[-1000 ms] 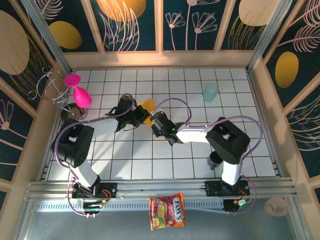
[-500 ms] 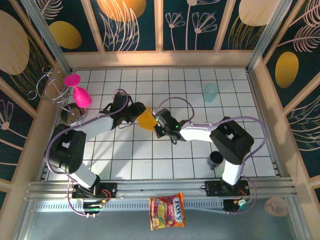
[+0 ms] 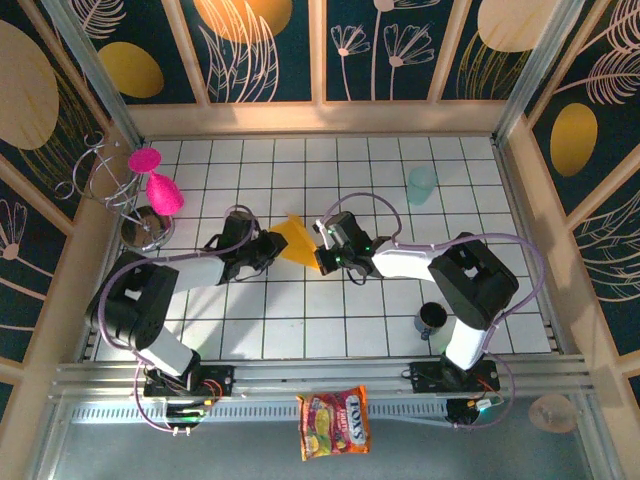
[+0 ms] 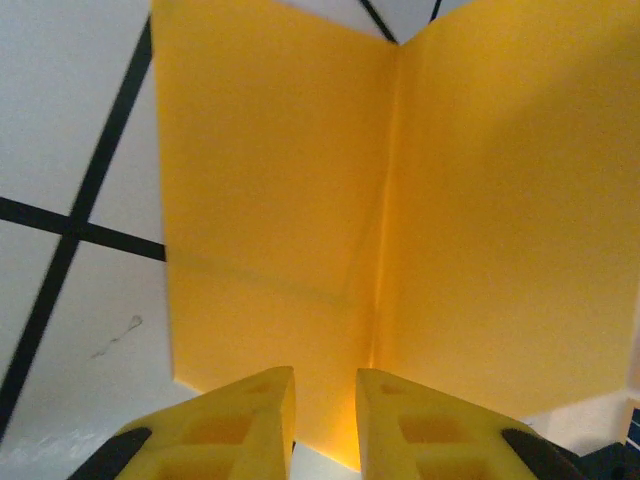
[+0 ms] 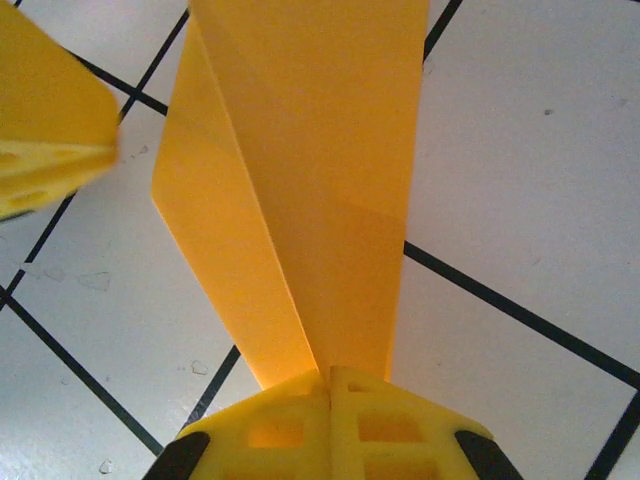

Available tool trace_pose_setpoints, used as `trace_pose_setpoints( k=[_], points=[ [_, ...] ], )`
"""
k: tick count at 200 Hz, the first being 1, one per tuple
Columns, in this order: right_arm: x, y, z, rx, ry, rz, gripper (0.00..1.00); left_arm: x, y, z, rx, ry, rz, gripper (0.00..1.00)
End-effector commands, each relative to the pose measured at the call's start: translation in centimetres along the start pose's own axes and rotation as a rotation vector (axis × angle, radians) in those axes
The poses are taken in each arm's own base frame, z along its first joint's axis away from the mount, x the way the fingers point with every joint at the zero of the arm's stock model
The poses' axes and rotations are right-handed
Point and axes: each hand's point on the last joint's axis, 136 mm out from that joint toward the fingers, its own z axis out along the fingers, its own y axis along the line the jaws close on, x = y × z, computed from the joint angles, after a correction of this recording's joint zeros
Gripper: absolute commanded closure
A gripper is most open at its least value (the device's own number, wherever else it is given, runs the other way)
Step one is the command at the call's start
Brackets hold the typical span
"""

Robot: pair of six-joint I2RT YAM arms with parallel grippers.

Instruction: Fold a paper plane with a square sheet of paper (pick it up from the middle)

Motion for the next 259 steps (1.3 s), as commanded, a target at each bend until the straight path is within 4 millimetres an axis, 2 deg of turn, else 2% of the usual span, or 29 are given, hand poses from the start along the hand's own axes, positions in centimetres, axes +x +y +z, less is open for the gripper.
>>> trace_pose_setpoints(
  k=[1, 18, 24, 42, 70, 92, 135, 164, 259],
  points=[
    [-1.0, 0.6, -0.6, -0.039, -0.05, -0.029, 0.95, 0.1, -2.2, 1.2, 0.083, 0.036, -0.002, 0.8],
    [-1.2, 0.5, -0.5, -0.036, -0.061, -0.039, 0.94, 0.0, -2.4, 1.9, 0.082, 0.042, -0.001, 0.82],
    [-1.3, 0.5, -0.5, -0.032, -0.068, -0.042, 0.93, 0.1, -1.5, 2.6, 0.054, 0.052, -0.012, 0.82],
    [-1.4, 0.3, -0.4, -0.017, -0.082, -0.06, 0.89, 0.3, -0.6, 3.5, 0.026, 0.069, -0.03, 0.84],
    [-1.5, 0.1, -0.2, 0.022, -0.104, -0.099, 0.8, 0.6, 0.7, 3.8, -0.007, 0.079, -0.052, 0.84],
    [-1.5, -0.1, 0.0, 0.055, -0.119, -0.121, 0.78, 0.7, 1.4, 3.8, -0.032, 0.081, -0.055, 0.84],
    [-1.6, 0.3, 0.0, 0.045, -0.149, -0.149, 0.77, 1.0, 1.7, 3.8, -0.042, 0.088, -0.054, 0.84],
    [-1.0, 0.7, 0.5, 0.03, -0.13, -0.171, 0.77, 0.9, 1.5, 3.8, -0.041, 0.086, -0.048, 0.84],
    [0.4, 0.2, 1.5, 0.053, -0.087, -0.177, 0.78, 0.9, 1.5, 3.8, -0.043, 0.09, -0.045, 0.84]
  ],
)
